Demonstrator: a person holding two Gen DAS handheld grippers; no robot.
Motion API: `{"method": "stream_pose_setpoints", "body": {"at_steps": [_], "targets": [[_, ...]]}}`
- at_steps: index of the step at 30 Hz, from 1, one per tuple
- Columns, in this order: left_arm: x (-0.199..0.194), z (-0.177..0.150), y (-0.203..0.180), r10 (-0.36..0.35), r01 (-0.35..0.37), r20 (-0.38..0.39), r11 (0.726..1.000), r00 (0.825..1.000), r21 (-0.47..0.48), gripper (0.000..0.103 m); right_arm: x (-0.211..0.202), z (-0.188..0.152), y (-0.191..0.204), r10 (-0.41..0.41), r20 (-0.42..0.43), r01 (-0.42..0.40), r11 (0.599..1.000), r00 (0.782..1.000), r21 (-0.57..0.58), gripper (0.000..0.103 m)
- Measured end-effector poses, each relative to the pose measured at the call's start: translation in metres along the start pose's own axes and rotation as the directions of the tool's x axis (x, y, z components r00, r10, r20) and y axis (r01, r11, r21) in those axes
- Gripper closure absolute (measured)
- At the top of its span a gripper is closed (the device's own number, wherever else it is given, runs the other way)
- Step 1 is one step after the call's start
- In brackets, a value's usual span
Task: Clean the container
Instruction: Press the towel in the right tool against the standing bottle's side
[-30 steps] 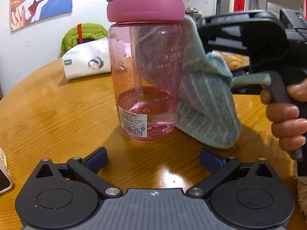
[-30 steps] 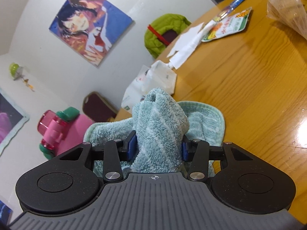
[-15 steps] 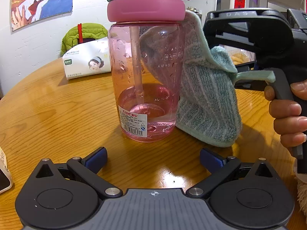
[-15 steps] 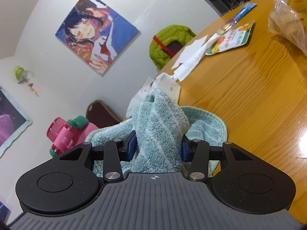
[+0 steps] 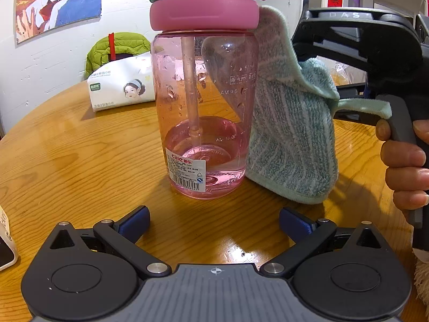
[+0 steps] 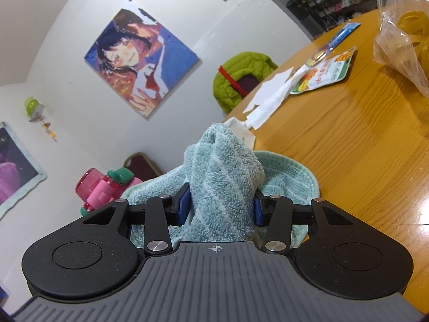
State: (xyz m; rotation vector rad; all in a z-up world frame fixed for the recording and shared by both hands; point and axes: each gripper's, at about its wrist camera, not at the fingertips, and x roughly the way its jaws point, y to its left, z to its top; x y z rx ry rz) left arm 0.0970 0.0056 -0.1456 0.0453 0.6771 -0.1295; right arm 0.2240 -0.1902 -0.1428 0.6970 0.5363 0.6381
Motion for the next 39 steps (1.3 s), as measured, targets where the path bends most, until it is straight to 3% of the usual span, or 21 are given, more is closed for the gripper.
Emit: {"method": "stream_pose_setpoints", "body": {"at_steps": [39], "targets": [[-0.0032, -0.0014, -0.0016, 0.000, 0.000, 0.000, 1.000, 1.000, 0.000, 0.000, 0.0087, -0.0045, -0.0089, 0.007, -0.039, -0.006, 1.000, 0.999, 0.023, 0.053]]}}
